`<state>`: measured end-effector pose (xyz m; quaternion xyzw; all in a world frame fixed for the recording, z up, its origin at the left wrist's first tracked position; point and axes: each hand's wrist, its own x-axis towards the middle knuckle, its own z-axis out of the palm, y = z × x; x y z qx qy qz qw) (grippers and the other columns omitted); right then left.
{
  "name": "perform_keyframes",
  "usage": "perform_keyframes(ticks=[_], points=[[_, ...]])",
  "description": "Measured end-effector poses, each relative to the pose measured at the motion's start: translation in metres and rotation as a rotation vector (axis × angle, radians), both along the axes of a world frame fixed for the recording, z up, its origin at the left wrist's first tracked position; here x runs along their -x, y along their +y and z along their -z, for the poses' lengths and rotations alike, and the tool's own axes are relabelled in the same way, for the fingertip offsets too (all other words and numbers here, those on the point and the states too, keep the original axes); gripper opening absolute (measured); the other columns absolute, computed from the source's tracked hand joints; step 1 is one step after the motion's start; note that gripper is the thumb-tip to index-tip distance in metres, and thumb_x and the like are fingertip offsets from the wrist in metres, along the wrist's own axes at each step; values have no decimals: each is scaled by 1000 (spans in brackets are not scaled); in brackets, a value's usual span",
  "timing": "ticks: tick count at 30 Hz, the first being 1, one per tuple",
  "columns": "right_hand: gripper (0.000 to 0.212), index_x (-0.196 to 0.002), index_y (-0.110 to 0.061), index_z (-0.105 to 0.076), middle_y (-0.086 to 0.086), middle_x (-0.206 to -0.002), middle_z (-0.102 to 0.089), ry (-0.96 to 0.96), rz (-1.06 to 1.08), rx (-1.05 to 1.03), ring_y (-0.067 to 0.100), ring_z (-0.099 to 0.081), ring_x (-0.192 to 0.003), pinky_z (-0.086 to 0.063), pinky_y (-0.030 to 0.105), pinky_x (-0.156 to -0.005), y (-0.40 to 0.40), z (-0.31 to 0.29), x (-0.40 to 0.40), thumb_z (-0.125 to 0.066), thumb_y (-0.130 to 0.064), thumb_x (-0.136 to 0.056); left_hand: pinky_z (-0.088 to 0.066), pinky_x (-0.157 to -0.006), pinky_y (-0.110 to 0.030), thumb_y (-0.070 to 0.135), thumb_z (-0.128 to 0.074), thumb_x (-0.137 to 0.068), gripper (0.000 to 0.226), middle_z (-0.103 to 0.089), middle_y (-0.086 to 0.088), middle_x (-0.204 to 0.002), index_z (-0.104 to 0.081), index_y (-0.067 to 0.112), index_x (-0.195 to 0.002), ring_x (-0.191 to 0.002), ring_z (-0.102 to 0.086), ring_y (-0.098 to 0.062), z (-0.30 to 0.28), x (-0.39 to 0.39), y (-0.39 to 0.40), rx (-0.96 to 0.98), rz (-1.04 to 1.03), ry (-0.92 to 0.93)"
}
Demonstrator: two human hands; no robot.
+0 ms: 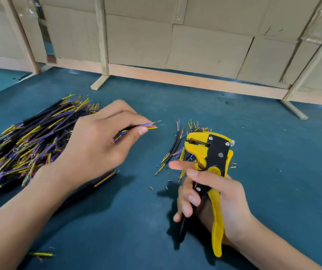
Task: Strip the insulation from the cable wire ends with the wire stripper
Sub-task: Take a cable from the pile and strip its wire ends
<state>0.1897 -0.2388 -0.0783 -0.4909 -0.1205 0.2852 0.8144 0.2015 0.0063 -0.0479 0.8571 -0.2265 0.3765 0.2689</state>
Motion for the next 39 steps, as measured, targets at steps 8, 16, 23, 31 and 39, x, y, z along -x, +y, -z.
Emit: perform_keyframes(ticks=[8,16,23,31,39], points=[[34,-107,5,-70,15,-62,-52,-143,175,-35,32,-56,-57,-55,50,-65,-4,2,-6,-76,-16,-81,-45,-61,-39,26,-73,-86,15,-63,3,-80,-72,22,-101,-66,-54,-29,7,9,-25,344,315,381],[11,-84,2,-69,21,-65,-57,-210,271,91,34,-57,-55,-57,50,-62,-11,-8,-16,-72,-9,-84,-47,-54,-37,38,-78,-79,16,-71,4,-74,-71,26,-86,-60,-58,-27,19,14,-41,294,358,513],[13,-90,2,-72,21,-67,-57,-130,175,141,33,-57,-59,-57,53,-66,-18,-11,-23,-73,-1,-78,-45,-66,-15,32,-74,-87,17,-66,19,-82,-75,20,-99,-70,-58,2,18,14,-39,18,287,329],[12,-90,-7,-63,15,-75,-59,-62,402,-57,27,-57,-64,-57,45,-68,-32,-28,-38,-67,-2,-81,-47,-93,-39,63,-38,-98,43,-56,10,-106,-58,30,-118,-104,-56,-19,-1,4,-3,-466,-193,429],[13,-88,-22,-59,1,-83,-60,-226,432,-220,19,-58,-72,-57,39,-83,-54,-35,-52,-60,-10,-92,-46,-69,-22,77,-66,-72,44,-65,19,-78,-52,37,-88,-73,-56,6,-9,13,21,-549,-270,1048]])
